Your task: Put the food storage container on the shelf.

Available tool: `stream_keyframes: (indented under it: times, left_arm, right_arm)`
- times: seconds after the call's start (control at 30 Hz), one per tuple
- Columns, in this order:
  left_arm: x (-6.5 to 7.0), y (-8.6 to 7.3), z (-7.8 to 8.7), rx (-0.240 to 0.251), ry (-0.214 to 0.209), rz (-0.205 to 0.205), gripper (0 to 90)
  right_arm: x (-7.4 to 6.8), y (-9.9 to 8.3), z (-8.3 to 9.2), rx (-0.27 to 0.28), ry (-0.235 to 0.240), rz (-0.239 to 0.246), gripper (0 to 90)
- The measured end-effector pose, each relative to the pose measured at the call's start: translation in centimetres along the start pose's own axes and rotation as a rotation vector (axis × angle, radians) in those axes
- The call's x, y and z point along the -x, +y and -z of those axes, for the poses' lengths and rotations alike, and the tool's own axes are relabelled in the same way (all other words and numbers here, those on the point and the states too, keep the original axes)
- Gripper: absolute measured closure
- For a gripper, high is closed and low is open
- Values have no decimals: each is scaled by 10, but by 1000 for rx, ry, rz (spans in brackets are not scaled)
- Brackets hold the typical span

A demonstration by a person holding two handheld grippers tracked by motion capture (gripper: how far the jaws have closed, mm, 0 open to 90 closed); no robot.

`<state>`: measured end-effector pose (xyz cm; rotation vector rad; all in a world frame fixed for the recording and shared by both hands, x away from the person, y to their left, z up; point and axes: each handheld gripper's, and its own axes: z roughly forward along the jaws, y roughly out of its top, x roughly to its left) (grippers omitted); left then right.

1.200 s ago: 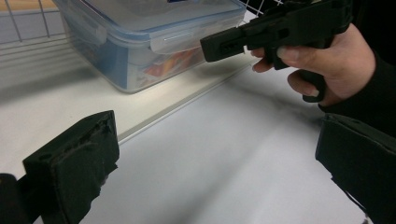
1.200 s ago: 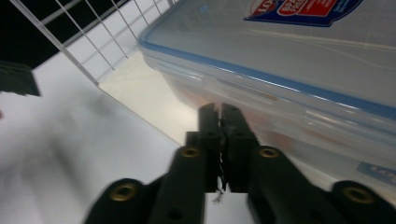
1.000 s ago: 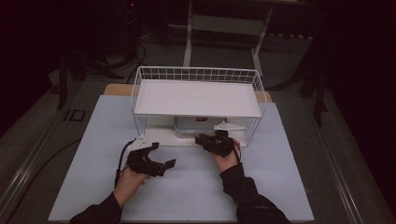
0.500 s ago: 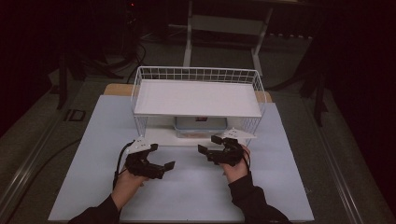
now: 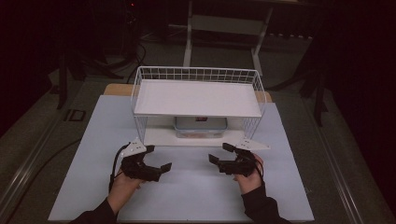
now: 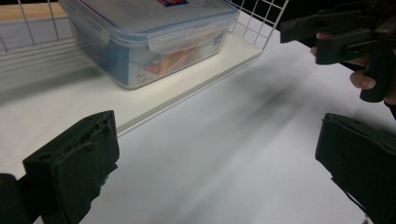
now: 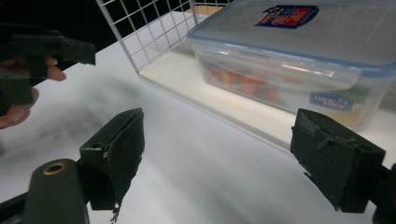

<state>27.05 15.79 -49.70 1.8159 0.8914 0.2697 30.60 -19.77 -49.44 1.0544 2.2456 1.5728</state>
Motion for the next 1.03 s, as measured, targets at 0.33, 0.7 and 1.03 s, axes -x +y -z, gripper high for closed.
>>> stream_keyframes:
  times: [0.33,0.7,1.03]
  left_arm:
    - [4,-5,4,-11,0,-20,0]
    - [8,-11,6,-14,4,-26,0]
    - [9,-13,2,-30,5,-47,0]
  right_arm:
    - [-6,-13,21,-13,-17,33,176]
    - [-7,-36,42,-62,-40,57,178]
    - [3,-45,53,-61,-80,29,178]
